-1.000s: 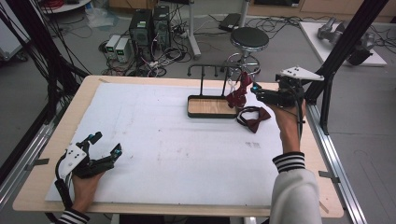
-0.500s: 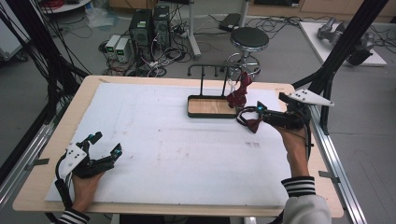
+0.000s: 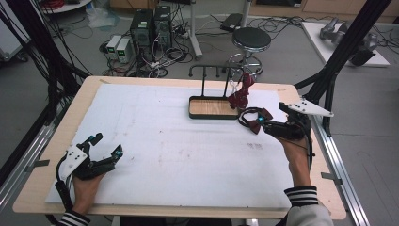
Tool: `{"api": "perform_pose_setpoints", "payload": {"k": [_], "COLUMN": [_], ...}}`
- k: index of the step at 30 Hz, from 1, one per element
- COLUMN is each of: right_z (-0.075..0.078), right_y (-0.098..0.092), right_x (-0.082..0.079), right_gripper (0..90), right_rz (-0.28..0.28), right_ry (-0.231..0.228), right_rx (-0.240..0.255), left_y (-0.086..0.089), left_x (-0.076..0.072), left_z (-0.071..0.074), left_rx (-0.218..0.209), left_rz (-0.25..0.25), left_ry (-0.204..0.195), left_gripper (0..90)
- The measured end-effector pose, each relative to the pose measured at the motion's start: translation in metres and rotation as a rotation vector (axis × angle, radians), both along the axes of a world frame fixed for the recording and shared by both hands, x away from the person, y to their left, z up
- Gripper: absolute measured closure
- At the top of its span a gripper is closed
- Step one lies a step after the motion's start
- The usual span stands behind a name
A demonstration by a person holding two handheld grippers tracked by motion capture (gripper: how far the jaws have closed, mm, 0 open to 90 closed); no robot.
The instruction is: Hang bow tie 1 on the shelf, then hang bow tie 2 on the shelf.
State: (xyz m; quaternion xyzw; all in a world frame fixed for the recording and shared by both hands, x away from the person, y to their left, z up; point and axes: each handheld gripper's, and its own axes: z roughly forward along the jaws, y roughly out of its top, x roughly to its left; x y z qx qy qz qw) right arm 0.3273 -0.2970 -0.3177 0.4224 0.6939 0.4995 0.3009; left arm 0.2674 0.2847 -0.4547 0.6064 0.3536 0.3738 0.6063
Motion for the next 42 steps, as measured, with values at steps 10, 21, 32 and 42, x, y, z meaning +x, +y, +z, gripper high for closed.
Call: {"api": "perform_pose_setpoints", "payload": {"k": [10,21,32,42], "right_z": [-0.010,-0.012,-0.013,-0.016], "right_y": [0.001,0.004,0.003,0.000], "right_x": [-0.005,-0.003,-0.001,0.008], "right_gripper": [11.4,11.4,11.4,11.4], "right_rz": [0.003,0.001,-0.009,-0.050], "right_ry": [0.005,0.010,0.016,0.043], "right_rx": [0.014,0.004,0.005,-0.001], "left_y": [0.000,0.000,0.000,0.000], "left_x": [0.000,0.000,0.000,0.000], "left_z": [0.000,0.000,0.000,0.000], "left_rx": [0.000,0.000,-0.002,-0.003], "left_rz": [0.001,0.000,0.000,0.001], "left_ry": [-0.002,0.000,0.000,0.002], "left_gripper": [15.1,15.1,15.1,15.1]}}
